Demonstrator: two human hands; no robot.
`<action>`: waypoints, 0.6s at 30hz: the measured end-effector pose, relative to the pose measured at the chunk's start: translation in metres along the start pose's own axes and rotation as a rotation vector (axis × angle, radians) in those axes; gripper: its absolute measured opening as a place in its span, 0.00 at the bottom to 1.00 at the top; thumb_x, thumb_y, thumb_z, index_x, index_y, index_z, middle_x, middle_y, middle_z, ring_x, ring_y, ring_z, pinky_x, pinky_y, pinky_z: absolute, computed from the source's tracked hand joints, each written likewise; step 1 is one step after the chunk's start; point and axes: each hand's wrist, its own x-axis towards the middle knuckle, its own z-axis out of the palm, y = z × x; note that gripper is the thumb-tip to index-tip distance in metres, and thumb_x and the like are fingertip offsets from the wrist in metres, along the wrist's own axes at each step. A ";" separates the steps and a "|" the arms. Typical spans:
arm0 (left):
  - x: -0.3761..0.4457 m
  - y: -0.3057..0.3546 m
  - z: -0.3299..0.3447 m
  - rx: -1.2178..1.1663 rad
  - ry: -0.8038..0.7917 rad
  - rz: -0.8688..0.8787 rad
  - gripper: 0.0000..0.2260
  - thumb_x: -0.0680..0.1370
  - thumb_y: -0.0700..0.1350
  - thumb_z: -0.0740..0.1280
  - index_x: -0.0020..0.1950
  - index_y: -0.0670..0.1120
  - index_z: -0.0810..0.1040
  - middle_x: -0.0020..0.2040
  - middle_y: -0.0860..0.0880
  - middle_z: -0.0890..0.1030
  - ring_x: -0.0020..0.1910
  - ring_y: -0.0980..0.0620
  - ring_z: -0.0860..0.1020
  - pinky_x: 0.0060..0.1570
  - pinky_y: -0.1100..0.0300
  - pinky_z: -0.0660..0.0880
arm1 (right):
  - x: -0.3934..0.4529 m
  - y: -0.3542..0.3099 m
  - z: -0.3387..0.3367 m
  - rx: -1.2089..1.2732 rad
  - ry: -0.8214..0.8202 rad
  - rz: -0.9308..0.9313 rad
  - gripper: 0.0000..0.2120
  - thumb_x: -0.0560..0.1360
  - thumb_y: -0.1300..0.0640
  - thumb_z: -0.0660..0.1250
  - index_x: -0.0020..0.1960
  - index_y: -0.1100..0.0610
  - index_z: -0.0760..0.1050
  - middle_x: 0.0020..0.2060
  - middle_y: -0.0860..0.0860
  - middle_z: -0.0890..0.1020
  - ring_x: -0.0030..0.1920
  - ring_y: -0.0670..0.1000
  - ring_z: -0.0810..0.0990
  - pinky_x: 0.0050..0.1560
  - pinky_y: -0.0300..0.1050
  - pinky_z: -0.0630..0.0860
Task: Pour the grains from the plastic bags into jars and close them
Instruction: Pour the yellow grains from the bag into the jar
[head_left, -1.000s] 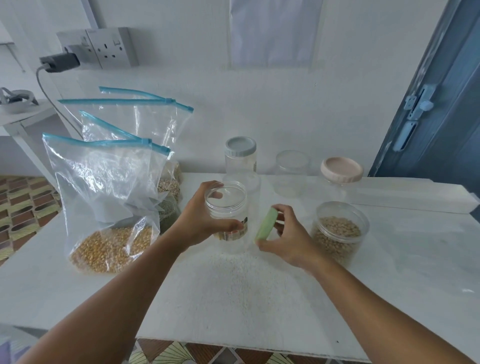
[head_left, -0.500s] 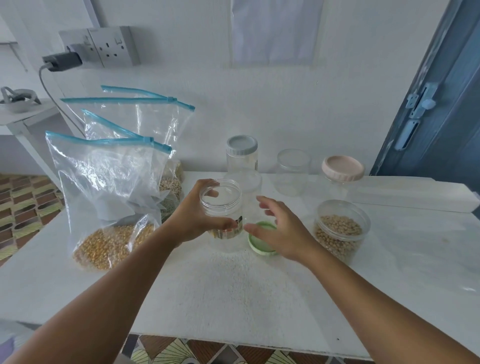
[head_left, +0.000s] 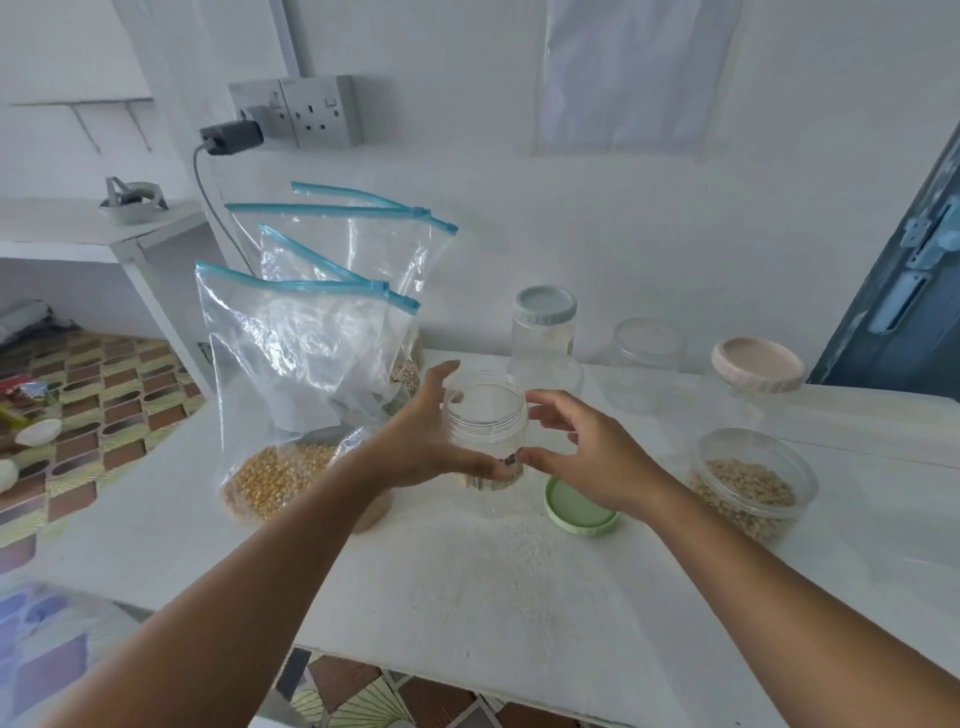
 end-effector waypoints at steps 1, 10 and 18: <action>-0.007 0.003 -0.007 -0.005 -0.026 -0.027 0.66 0.57 0.58 0.87 0.83 0.57 0.45 0.74 0.46 0.69 0.72 0.42 0.72 0.74 0.45 0.71 | 0.001 -0.002 -0.003 0.002 -0.011 0.000 0.33 0.75 0.44 0.76 0.76 0.41 0.67 0.68 0.39 0.77 0.69 0.39 0.73 0.71 0.45 0.71; -0.060 0.050 -0.117 0.315 0.275 0.160 0.21 0.76 0.55 0.75 0.66 0.57 0.75 0.53 0.59 0.83 0.47 0.61 0.83 0.49 0.64 0.80 | 0.047 -0.084 0.000 0.042 0.247 -0.215 0.10 0.79 0.49 0.72 0.60 0.47 0.82 0.46 0.41 0.82 0.45 0.39 0.80 0.46 0.28 0.73; 0.001 0.021 -0.138 0.520 0.515 0.314 0.15 0.83 0.50 0.68 0.70 0.54 0.80 0.64 0.49 0.78 0.60 0.52 0.72 0.61 0.59 0.66 | 0.102 -0.139 0.042 -0.049 0.288 -0.222 0.12 0.79 0.45 0.71 0.59 0.50 0.83 0.45 0.40 0.82 0.45 0.39 0.80 0.50 0.37 0.79</action>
